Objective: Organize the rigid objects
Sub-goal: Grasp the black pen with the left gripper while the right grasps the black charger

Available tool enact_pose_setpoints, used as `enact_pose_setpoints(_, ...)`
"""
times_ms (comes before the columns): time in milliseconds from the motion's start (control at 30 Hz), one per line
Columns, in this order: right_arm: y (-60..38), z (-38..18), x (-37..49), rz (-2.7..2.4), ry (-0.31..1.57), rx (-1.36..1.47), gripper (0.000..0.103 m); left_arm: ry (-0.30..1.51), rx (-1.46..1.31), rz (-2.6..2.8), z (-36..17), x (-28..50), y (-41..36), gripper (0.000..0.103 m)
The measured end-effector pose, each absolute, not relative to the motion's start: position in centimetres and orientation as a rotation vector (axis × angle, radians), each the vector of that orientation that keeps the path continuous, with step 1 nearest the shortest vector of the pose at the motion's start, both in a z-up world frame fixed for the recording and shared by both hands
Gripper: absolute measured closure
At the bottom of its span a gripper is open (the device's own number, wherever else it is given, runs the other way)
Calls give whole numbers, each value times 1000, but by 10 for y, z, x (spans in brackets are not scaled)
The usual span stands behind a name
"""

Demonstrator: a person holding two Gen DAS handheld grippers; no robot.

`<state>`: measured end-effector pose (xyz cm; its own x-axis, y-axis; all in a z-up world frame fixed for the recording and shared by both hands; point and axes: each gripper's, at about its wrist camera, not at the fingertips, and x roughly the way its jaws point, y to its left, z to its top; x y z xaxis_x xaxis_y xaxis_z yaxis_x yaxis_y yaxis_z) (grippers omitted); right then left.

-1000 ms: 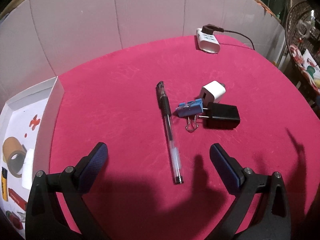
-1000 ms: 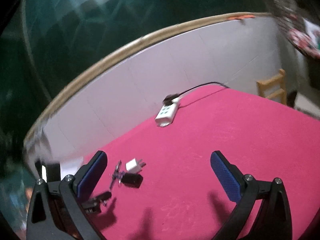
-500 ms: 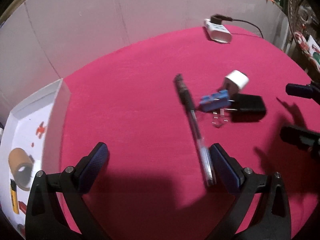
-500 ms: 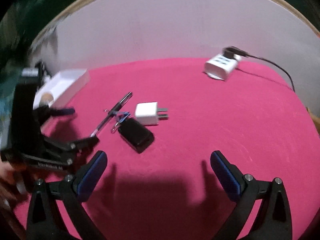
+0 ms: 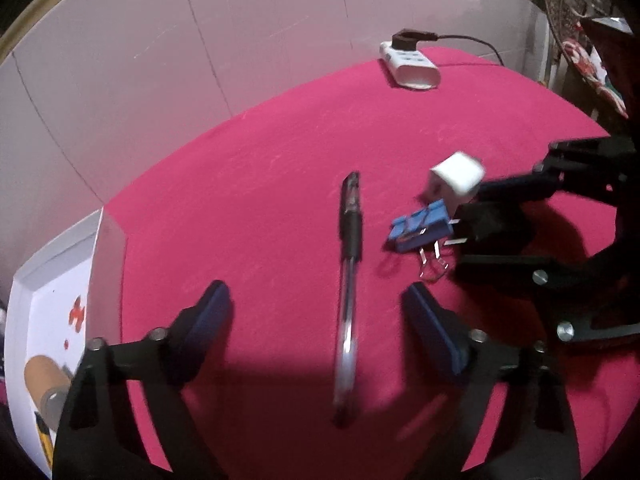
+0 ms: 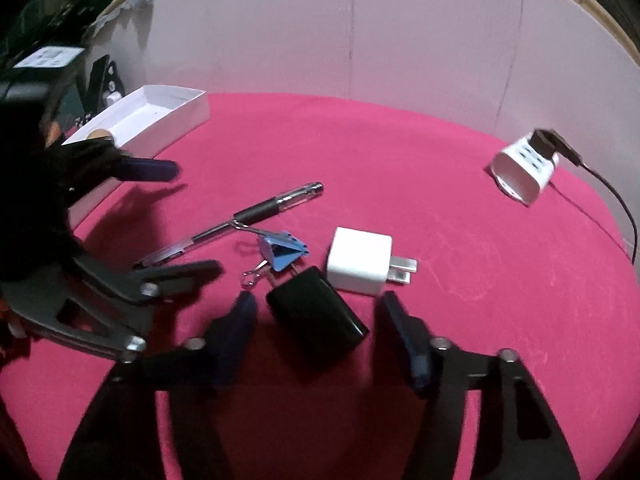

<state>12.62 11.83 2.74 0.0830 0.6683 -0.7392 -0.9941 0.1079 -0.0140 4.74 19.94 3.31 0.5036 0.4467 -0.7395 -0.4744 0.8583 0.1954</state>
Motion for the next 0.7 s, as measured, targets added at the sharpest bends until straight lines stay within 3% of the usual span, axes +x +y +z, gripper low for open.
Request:
enact_pose_setpoints(67, 114, 27, 124, 1382, 661, -624, 56, 881, -59, 519, 34, 49, 199, 42)
enact_pose_setpoints(100, 112, 27, 124, 1382, 656, -628, 56, 879, -61, 506, 35, 49, 198, 46)
enact_pose_setpoints(200, 97, 27, 121, 1378, 656, -620, 56, 874, -60, 464, 35, 48, 191, 73)
enact_pose_setpoints(233, 90, 27, 120, 1372, 663, -608, 56, 874, -67, 455, 36, 46, 188, 87)
enact_pose_setpoints(267, 83, 27, 120, 1362, 669, -590, 56, 873, -72, 450, 36, 46, 186, 93)
enact_pose_setpoints(700, 24, 64, 112, 1325, 665, -169, 56, 751, -123, 523, 49, 13, 170, 95)
